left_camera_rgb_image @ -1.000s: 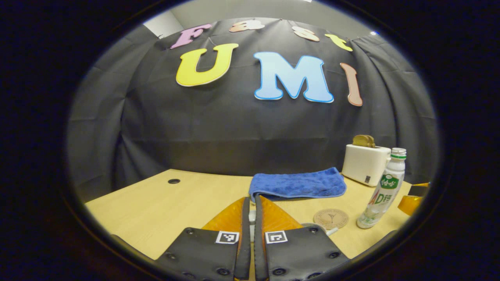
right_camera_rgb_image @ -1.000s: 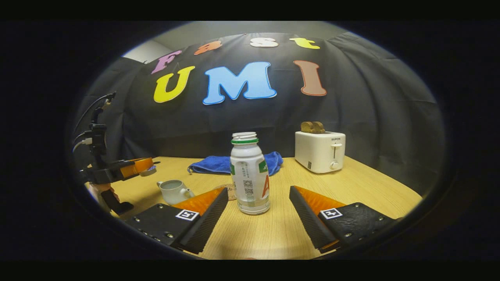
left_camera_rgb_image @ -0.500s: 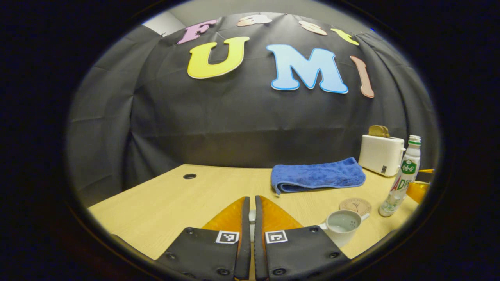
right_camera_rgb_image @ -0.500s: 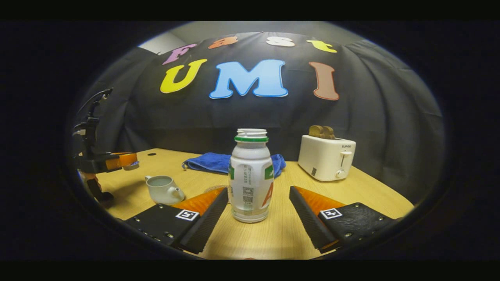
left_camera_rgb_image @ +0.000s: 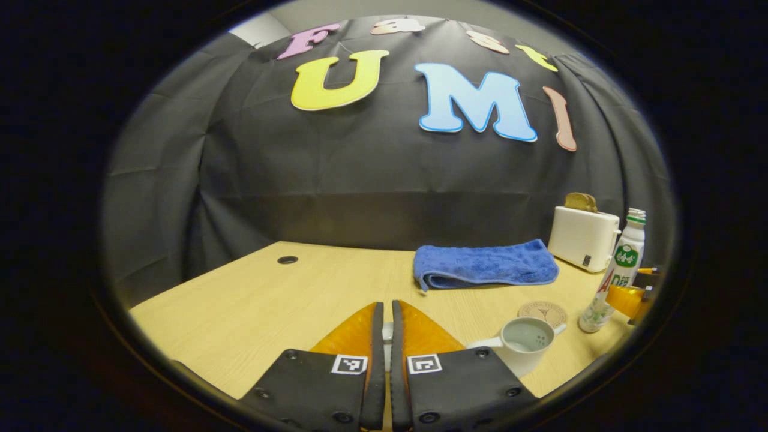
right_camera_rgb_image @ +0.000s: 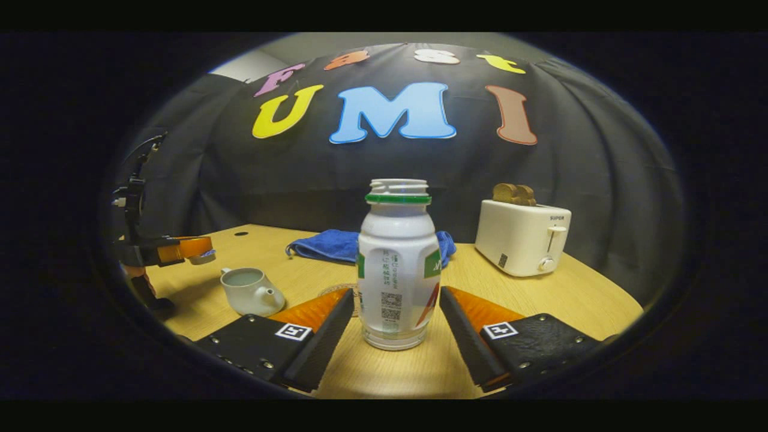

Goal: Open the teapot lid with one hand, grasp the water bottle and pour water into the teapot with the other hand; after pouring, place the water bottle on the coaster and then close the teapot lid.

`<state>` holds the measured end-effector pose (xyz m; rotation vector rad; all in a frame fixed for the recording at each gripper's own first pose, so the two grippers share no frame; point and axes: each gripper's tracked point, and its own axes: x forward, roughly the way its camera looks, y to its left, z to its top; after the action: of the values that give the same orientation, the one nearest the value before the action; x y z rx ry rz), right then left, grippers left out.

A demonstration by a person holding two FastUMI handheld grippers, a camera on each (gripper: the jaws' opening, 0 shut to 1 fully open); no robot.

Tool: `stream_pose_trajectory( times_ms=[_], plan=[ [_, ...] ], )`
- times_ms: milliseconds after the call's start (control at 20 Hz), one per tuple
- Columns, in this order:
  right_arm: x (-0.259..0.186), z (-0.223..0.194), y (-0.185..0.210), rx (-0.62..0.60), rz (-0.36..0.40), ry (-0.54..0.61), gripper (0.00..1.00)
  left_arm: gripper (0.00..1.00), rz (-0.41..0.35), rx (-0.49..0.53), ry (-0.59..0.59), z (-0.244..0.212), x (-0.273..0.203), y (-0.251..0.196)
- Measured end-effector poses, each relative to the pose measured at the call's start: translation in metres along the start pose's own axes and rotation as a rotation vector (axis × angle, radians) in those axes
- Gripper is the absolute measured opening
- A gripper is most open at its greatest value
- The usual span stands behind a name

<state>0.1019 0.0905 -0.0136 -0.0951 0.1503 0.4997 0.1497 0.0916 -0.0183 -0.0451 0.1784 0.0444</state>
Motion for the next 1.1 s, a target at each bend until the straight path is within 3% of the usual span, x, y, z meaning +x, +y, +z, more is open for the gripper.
stream_pose_trajectory(
  times_ms=[100,200,450,500,650,700,1100],
  plan=[
    [0.0,0.0,0.0,0.001,0.001,0.004,0.78,0.11,-0.005,0.0,0.001,0.0,0.0,-0.003],
    [0.0,0.0,-0.001,-0.016,0.0,0.01,0.75,0.1,-0.009,-0.002,0.002,0.0,0.0,-0.005],
    [-0.005,-0.001,-0.004,-0.031,-0.063,0.043,0.75,0.11,-0.012,-0.007,0.01,-0.003,-0.001,-0.004],
    [-0.005,-0.001,-0.004,-0.032,-0.076,0.052,0.75,0.14,-0.011,-0.007,0.01,-0.003,0.0,-0.003],
    [-0.007,0.0,-0.004,-0.059,-0.105,0.072,0.75,0.11,-0.016,-0.016,0.007,-0.004,-0.002,-0.002],
    [-0.007,0.001,-0.004,-0.082,-0.116,0.077,0.75,0.14,-0.021,-0.022,0.004,-0.003,-0.003,-0.004],
    [-0.017,0.013,0.007,-0.372,-0.175,0.094,0.75,0.14,-0.023,-0.008,-0.013,0.002,-0.004,0.008]
  ],
)
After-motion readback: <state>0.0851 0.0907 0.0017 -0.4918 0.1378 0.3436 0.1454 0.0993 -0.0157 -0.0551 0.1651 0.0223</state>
